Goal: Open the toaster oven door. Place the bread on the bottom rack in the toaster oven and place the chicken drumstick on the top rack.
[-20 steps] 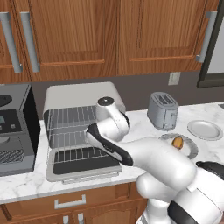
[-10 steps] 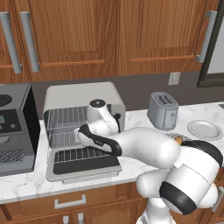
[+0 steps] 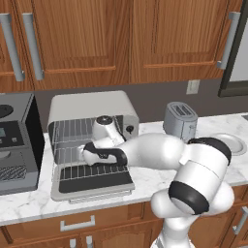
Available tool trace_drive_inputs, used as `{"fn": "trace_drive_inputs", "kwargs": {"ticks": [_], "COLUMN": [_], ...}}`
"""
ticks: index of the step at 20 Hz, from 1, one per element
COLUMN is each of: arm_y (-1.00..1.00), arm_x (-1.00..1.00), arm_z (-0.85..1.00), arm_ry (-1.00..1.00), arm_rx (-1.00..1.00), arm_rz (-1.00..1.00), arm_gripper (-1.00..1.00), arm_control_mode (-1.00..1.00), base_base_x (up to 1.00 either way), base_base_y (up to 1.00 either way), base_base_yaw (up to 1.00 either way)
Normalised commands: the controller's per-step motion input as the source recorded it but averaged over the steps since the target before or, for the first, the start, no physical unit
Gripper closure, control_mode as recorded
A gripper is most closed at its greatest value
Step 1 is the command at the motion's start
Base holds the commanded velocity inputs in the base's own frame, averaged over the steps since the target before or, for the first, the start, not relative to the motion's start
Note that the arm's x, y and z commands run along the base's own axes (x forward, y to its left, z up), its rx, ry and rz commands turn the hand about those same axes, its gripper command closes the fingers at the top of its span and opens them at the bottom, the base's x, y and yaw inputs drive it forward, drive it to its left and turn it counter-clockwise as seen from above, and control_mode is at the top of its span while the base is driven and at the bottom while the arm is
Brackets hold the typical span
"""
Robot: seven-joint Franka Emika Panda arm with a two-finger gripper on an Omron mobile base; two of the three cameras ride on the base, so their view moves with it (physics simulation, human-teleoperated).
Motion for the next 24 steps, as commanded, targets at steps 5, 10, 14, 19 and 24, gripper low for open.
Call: {"fn": "trace_drive_inputs", "kwargs": {"ticks": [5,10,14,19,24], "arm_y": [0.16,0.13,0.06,0.04,0.0], "arm_x": [0.14,0.07,-0.01,-0.07,-0.01], "arm_z": [-0.25,-0.22,-0.18,-0.13,0.03], "arm_ry": [0.0,0.0,0.0,0.0,-0.05], "arm_rx": [0.0,0.0,0.0,0.0,0.0], "arm_rz": [0.0,0.0,0.0,0.0,0.0], "arm_gripper": [1.0,1.0,1.0,-1.0,-1.0], "arm_control_mode": [-1.0,-1.0,-1.0,-1.0,-1.0], "base_base_x": [0.0,0.0,0.0,0.0,0.0], "base_base_y": [0.0,0.0,0.0,0.0,0.0], "base_base_yaw": [0.0,0.0,0.0,0.0,0.0]}}
